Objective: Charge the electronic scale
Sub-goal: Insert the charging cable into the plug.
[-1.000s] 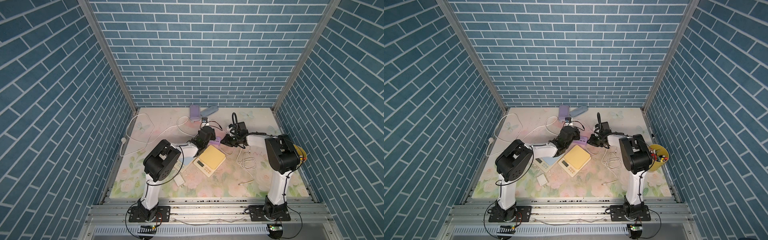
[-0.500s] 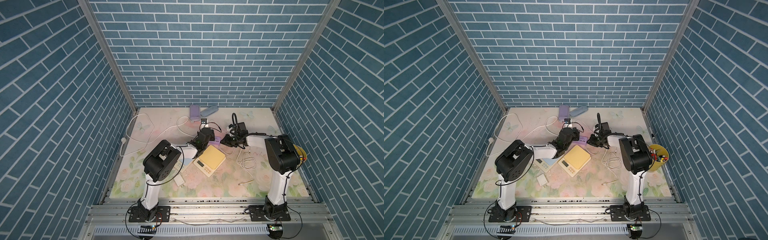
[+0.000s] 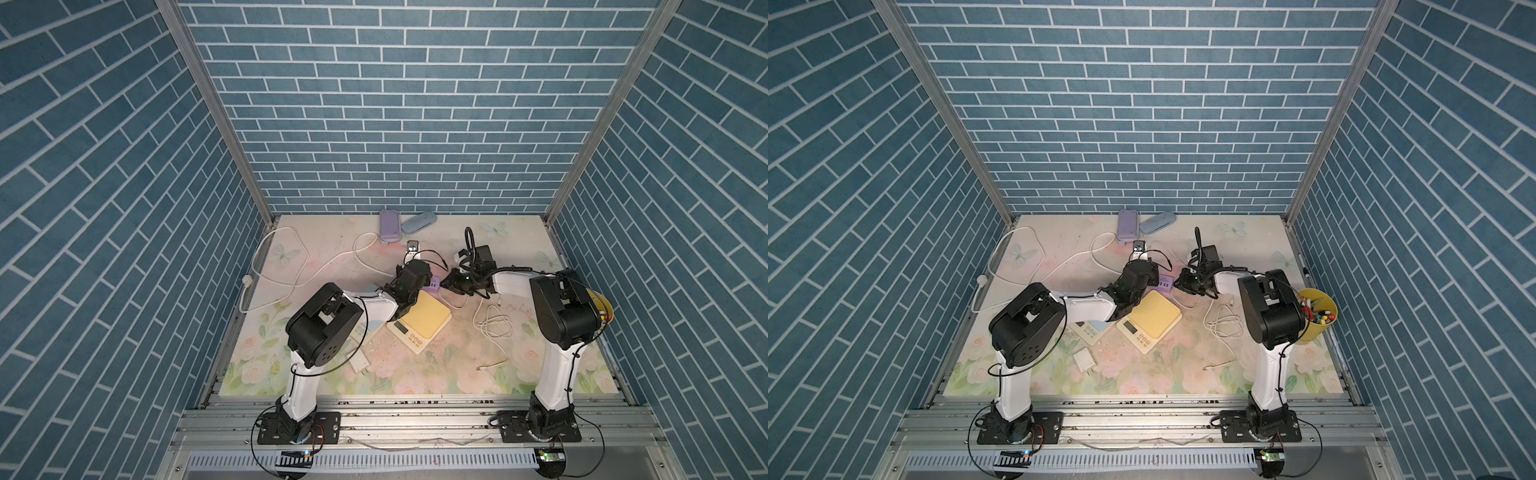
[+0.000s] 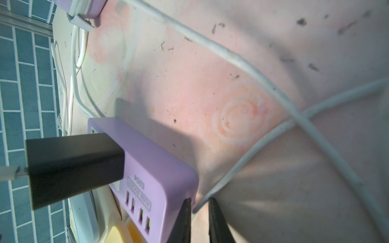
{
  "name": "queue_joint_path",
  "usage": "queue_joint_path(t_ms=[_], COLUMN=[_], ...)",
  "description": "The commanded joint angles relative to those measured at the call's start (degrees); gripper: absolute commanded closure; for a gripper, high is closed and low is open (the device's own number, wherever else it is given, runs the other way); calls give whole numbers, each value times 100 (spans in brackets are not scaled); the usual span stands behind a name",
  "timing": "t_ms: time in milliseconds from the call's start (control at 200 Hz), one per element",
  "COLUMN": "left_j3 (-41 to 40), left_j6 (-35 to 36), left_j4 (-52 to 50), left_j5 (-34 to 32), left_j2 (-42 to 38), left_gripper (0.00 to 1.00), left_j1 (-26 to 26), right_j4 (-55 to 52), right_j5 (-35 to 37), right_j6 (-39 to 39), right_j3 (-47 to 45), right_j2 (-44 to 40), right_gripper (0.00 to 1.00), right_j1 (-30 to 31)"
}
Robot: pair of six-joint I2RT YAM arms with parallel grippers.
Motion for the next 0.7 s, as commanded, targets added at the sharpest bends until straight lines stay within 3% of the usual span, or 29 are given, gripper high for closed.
queue_joint_path(t_ms=[0,395,695], left_j3=[-92,-134,-165], left_j6=[127,65,-470], left_j4=[-922,-791,-931], left_j5=[-336,-595,-701], left_j2=[79,438,732], left_gripper=[100,100,100], left_j1=[-135,-478,-668], right_j4=[103,230,359], right_j5=[-40,-162,-235], right_j6=[349,568,754], right_j3=[-113,-233,-220], right_j2=[-226,-262,-279], right_gripper=[82,83,83], right_j1=[21,-13,-54])
